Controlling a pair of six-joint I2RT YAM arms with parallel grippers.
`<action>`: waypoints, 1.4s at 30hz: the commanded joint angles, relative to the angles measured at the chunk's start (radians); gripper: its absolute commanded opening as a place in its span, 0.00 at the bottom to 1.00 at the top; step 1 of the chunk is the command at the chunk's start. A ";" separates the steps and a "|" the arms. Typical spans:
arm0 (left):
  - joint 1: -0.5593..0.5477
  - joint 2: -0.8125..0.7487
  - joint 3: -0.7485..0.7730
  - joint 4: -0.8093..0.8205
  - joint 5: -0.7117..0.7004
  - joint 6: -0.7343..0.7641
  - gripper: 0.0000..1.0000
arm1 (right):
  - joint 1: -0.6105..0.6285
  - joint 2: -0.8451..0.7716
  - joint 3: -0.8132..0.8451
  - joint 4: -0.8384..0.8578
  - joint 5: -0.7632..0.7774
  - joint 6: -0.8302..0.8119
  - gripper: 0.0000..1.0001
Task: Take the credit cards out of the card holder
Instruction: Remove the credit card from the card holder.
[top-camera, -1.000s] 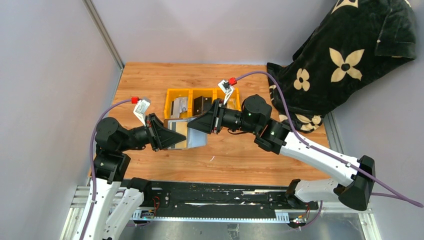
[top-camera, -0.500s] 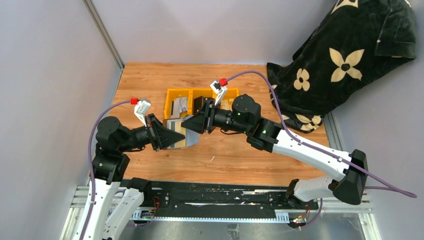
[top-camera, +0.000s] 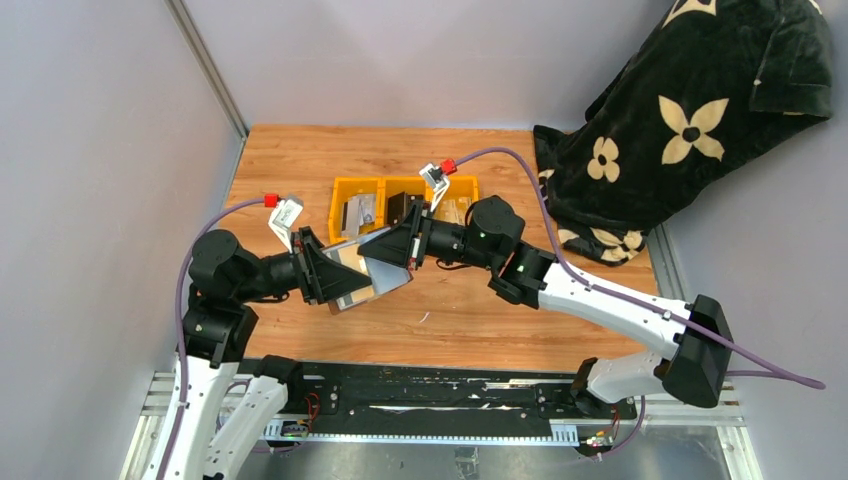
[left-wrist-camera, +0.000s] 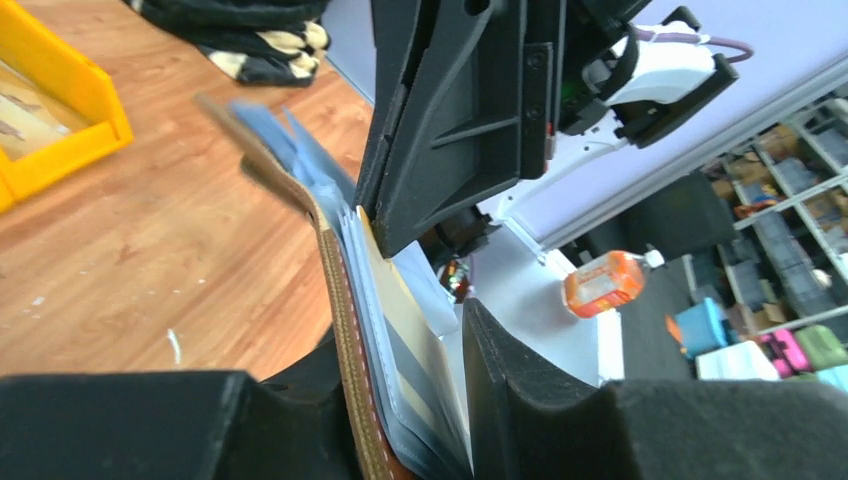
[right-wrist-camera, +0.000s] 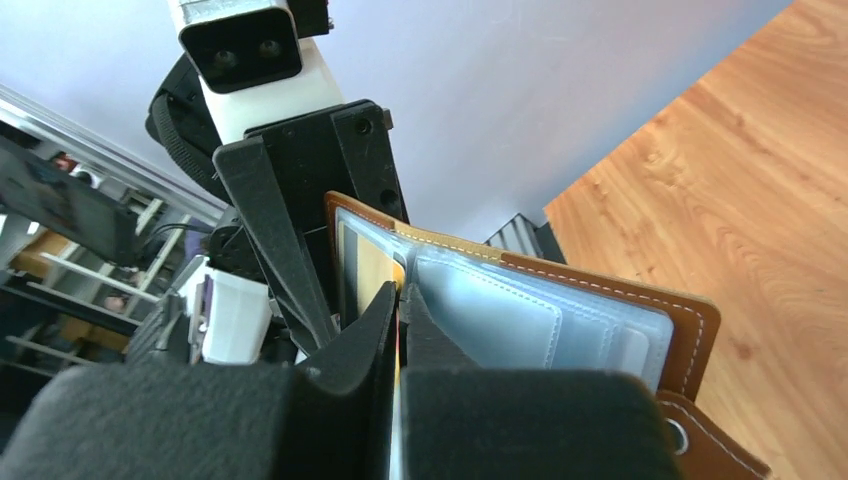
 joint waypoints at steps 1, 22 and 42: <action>-0.014 0.003 0.040 0.135 0.101 -0.093 0.34 | -0.019 -0.008 -0.097 0.073 -0.070 0.080 0.00; -0.014 0.028 0.062 0.127 0.145 -0.106 0.00 | -0.076 -0.141 -0.223 0.134 -0.105 0.095 0.20; -0.014 0.044 0.083 -0.004 0.131 0.016 0.00 | -0.027 -0.173 -0.027 -0.077 -0.142 -0.099 0.49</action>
